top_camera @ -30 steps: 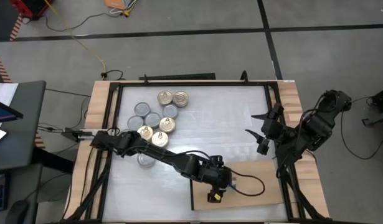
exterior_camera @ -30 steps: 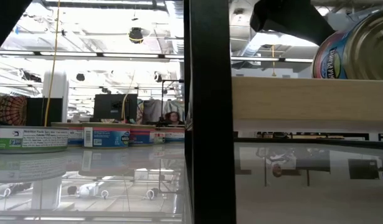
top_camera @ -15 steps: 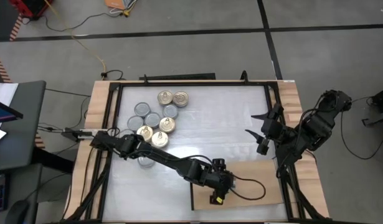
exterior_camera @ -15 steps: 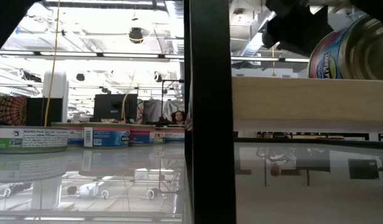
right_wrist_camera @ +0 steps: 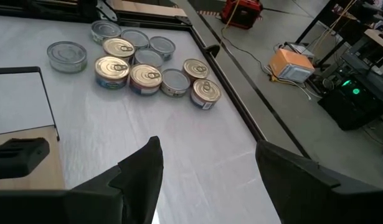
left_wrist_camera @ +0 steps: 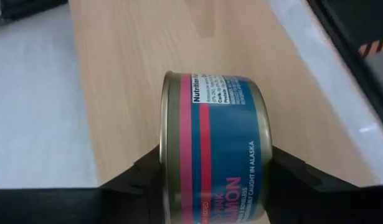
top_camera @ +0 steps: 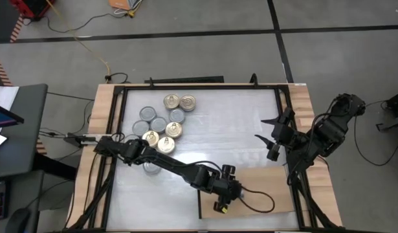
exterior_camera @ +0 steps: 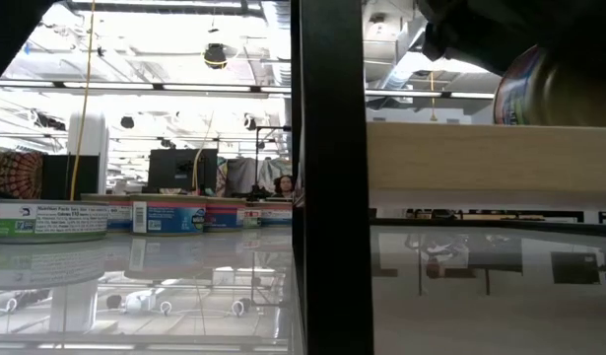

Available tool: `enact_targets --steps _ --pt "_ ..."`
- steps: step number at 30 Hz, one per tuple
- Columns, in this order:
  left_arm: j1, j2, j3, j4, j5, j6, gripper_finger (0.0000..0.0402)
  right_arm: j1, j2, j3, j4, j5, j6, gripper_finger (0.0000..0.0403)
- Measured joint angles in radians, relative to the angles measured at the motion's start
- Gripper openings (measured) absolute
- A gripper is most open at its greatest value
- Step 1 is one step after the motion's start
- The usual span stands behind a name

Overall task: Stack canned seafood by type on shelf
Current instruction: Put the blue pink tuna can on the shelf

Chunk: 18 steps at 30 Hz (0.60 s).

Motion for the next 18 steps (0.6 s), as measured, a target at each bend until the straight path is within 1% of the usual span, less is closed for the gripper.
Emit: enact_targets --steps 2,4,6,9,11,12,15,18 --pt "0.000 0.000 0.000 0.002 0.005 0.058 0.0180 0.000 0.000 0.000 0.000 0.000 0.000 0.0286" --pt "-0.004 0.000 0.000 0.002 -0.017 0.134 0.0180 0.000 0.000 0.000 0.000 0.000 0.000 0.0286" --pt "-0.013 0.000 0.000 0.001 -0.073 0.223 0.0180 0.000 0.000 0.000 0.000 0.000 0.000 0.0286" --pt "-0.028 0.000 0.000 0.013 -0.193 0.404 0.0180 0.000 0.000 0.000 0.000 0.000 -0.002 0.0286" --pt "-0.036 0.000 0.000 0.033 -0.244 0.539 0.0180 0.000 0.000 0.000 0.000 0.000 -0.003 0.0286" --pt "-0.037 0.000 0.000 0.043 -0.254 0.602 0.0180 0.000 0.000 0.000 0.000 0.000 -0.003 0.0286" --pt "-0.041 0.001 0.000 0.057 -0.227 0.771 0.0180 0.000 0.000 0.000 0.000 0.000 -0.007 0.0286" --pt "-0.042 0.002 0.000 0.063 -0.130 0.907 0.0180 0.000 0.000 0.000 0.000 0.000 -0.009 0.0286"
